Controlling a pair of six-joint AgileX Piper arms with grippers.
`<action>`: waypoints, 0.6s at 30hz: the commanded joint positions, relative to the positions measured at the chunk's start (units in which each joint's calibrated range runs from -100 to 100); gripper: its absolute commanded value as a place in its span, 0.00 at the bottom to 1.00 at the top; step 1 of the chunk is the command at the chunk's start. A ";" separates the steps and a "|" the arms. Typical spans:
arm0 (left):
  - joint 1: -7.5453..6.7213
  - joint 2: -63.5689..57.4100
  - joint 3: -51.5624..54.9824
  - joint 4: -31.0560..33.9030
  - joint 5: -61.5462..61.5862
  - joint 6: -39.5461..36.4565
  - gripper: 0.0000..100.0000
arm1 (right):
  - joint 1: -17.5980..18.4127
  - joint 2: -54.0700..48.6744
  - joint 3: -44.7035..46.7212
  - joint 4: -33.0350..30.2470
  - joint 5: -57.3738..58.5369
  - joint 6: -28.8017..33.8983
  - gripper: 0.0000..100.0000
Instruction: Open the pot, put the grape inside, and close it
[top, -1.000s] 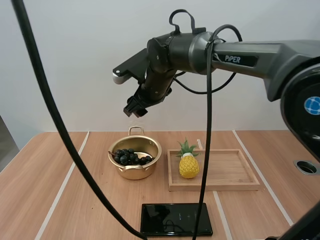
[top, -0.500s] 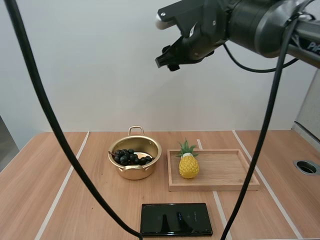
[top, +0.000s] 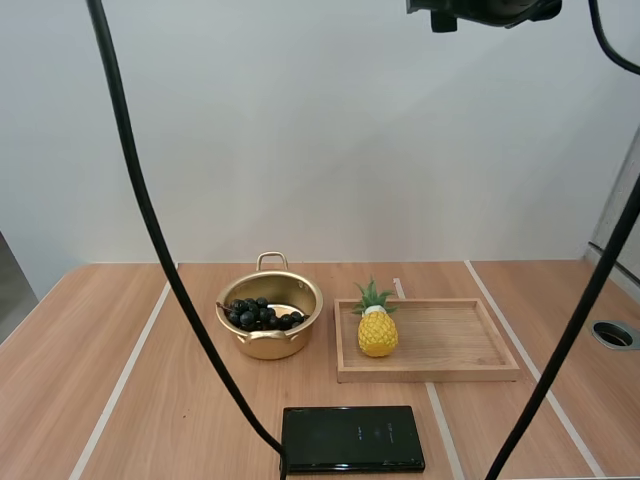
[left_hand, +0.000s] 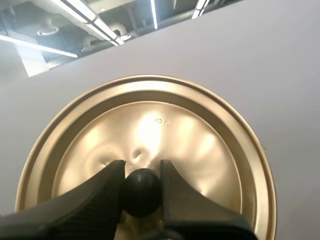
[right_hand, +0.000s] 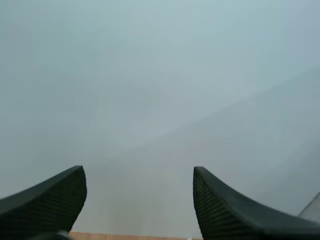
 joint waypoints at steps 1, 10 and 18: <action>0.02 1.66 -0.26 0.00 1.90 -0.38 0.00 | -2.18 -4.05 -2.15 -0.20 3.02 2.04 1.00; 0.02 4.54 6.86 -5.98 10.29 0.10 0.00 | -2.39 -6.01 -2.20 -0.20 8.07 2.18 1.00; 0.02 4.67 19.30 -9.05 6.28 0.10 0.00 | -2.39 -7.56 -2.20 -2.93 9.12 2.18 1.00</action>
